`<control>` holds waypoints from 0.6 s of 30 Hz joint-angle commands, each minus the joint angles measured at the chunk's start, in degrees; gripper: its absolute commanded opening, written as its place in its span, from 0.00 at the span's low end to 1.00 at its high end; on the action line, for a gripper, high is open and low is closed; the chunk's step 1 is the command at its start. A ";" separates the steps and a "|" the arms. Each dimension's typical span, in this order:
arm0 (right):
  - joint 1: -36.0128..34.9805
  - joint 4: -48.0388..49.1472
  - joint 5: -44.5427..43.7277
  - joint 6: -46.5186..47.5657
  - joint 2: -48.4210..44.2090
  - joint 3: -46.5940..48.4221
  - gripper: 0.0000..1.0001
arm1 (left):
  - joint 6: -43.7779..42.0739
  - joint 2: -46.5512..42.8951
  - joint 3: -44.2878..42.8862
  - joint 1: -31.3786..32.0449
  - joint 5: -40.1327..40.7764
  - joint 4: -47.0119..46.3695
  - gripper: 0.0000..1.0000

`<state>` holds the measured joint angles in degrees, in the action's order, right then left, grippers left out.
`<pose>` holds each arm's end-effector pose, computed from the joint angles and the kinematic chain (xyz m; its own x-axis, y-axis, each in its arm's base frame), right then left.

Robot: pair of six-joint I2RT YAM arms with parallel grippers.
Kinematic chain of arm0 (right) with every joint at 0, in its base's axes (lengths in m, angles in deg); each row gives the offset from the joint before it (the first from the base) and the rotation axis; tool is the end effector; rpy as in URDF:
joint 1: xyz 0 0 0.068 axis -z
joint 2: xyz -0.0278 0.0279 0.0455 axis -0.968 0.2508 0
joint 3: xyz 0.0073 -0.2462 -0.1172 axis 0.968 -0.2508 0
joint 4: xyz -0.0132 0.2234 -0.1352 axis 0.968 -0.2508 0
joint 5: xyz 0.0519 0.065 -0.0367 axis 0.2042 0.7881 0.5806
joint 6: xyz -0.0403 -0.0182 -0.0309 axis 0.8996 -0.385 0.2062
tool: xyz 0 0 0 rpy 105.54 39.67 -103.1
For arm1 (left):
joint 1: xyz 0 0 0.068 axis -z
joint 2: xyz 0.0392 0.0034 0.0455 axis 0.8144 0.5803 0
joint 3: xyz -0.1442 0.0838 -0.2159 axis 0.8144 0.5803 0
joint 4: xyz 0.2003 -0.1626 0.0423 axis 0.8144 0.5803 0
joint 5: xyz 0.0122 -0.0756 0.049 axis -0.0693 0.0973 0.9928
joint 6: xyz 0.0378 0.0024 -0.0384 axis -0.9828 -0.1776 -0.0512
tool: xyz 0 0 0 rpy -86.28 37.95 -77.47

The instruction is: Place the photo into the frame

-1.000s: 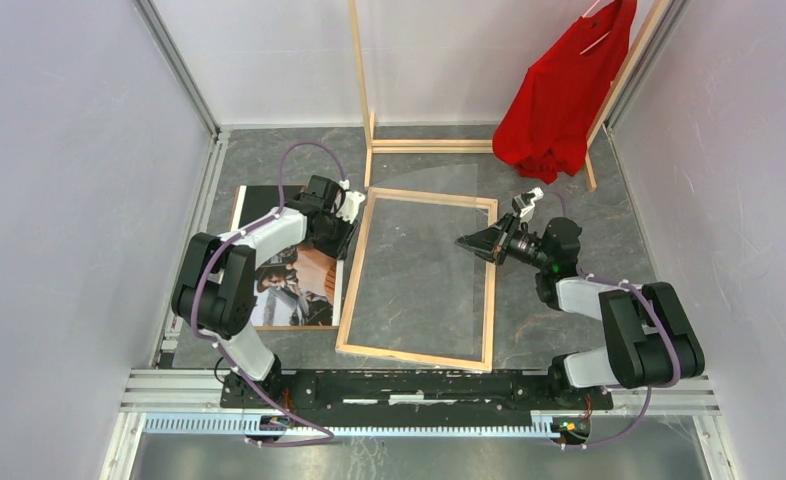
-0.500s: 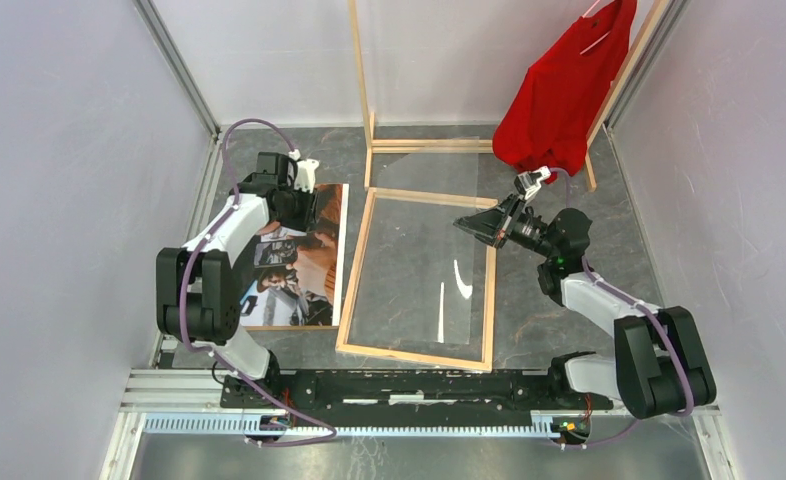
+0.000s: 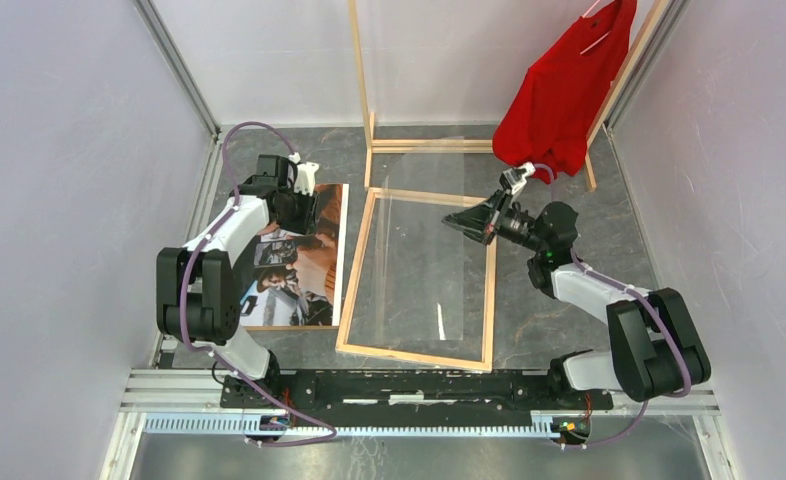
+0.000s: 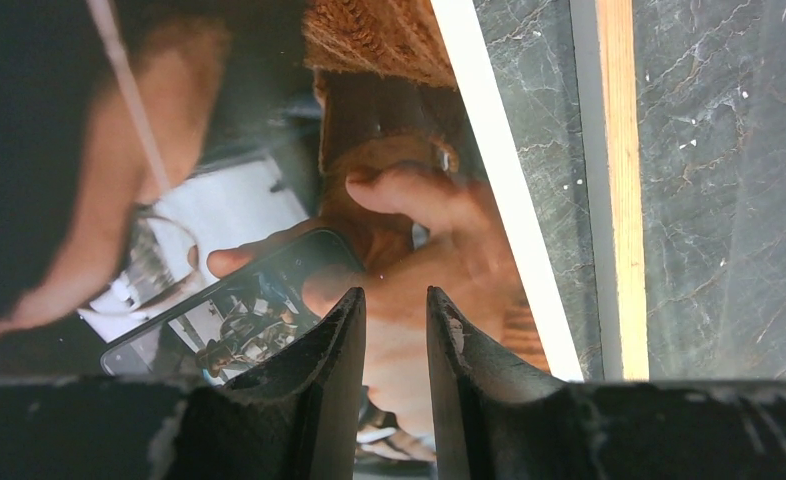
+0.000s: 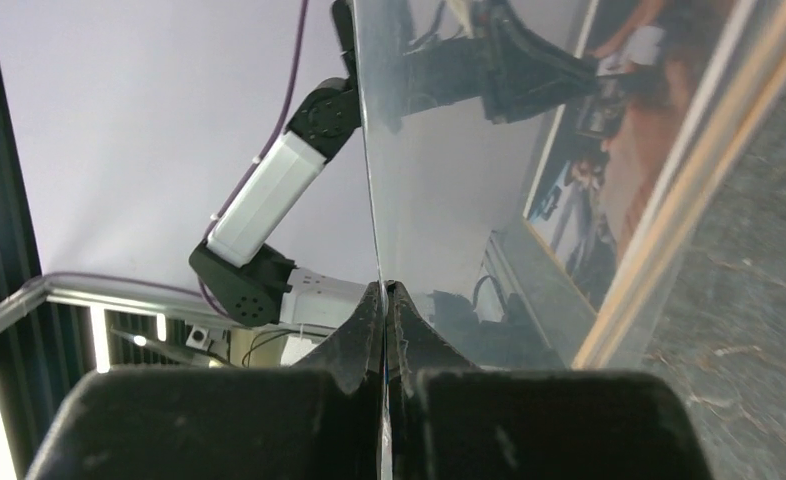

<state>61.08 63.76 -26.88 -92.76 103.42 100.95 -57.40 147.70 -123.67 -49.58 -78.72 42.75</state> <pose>0.2499 0.0916 0.2380 -0.8813 0.4583 -0.1155 -0.1386 -0.0169 0.9902 0.3297 -0.0373 0.2206 -0.8031 0.2655 -0.5334 0.3747 0.9211 -0.1057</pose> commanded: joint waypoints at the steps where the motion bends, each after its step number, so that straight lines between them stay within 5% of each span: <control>1: -2.66 2.33 -1.59 -0.49 0.55 6.37 0.00 | -1.13 -2.47 -0.23 -0.29 -1.54 0.25 0.36; 8: -3.44 5.90 -2.92 -4.75 0.82 6.42 0.00 | -0.85 -2.31 -0.85 -1.65 -1.46 0.20 0.35; 18: -1.34 0.20 -6.53 6.53 4.46 -2.87 0.00 | -1.17 -2.39 -0.38 -1.87 -0.61 0.14 0.34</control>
<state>58.15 65.27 -30.40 -92.61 106.83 101.28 -57.40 147.46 -123.67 -51.33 -78.70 42.75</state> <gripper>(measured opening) 0.006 0.349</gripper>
